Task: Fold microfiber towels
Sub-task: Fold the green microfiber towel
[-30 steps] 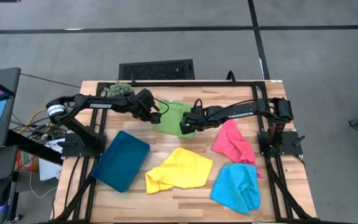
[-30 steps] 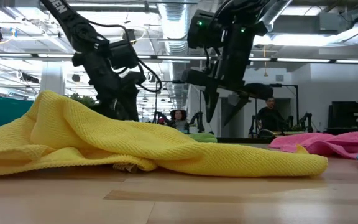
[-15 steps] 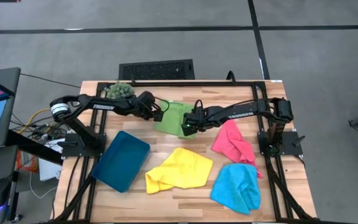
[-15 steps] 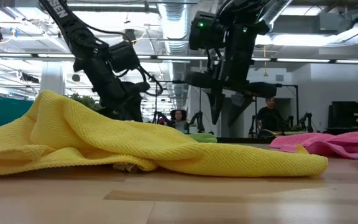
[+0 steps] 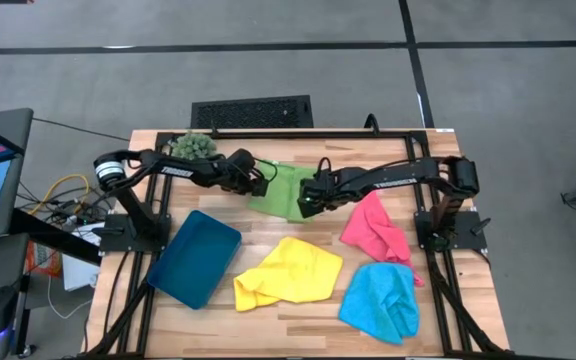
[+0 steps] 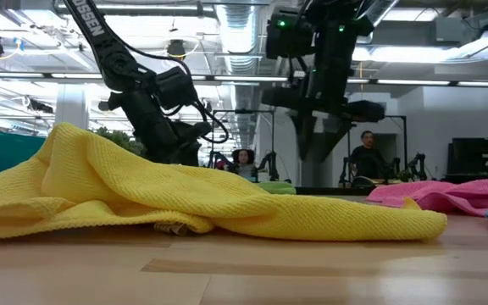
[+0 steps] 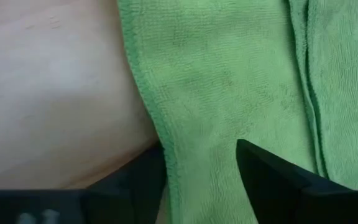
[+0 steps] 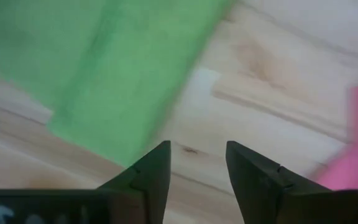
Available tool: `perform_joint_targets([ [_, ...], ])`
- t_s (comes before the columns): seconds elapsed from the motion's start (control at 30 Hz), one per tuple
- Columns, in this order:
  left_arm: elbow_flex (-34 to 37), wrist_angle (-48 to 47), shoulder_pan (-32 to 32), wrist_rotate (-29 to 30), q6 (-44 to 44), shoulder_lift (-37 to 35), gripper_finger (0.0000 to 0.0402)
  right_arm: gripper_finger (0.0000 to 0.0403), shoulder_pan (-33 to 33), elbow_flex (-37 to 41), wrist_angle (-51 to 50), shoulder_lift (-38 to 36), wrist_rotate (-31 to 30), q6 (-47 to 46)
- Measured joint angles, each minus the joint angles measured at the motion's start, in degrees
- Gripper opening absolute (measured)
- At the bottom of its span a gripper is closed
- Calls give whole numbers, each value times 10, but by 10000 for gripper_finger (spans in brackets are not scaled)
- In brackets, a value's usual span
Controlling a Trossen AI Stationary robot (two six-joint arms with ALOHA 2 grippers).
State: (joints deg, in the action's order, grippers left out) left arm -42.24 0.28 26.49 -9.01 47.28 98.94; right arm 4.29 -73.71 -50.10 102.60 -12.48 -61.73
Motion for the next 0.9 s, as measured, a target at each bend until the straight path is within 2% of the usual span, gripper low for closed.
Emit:
perform_joint_targets([
  [0.27, -1, 9, -1, 11, 12, 5, 60, 164, 14, 0, 14, -22, -16, 57],
  [0.4, -10, 2, -1, 7, 13, 5, 8, 150, 28, 17, 103, -22, 4, 108],
  [0.6, -29, -15, -3, -13, 16, 4, 12, 106, 57, 109, 291, -21, 98, 129],
  [0.9, -33, -13, -3, -30, 43, 3, 13, 33, 71, 216, 423, -21, 111, 123],
])
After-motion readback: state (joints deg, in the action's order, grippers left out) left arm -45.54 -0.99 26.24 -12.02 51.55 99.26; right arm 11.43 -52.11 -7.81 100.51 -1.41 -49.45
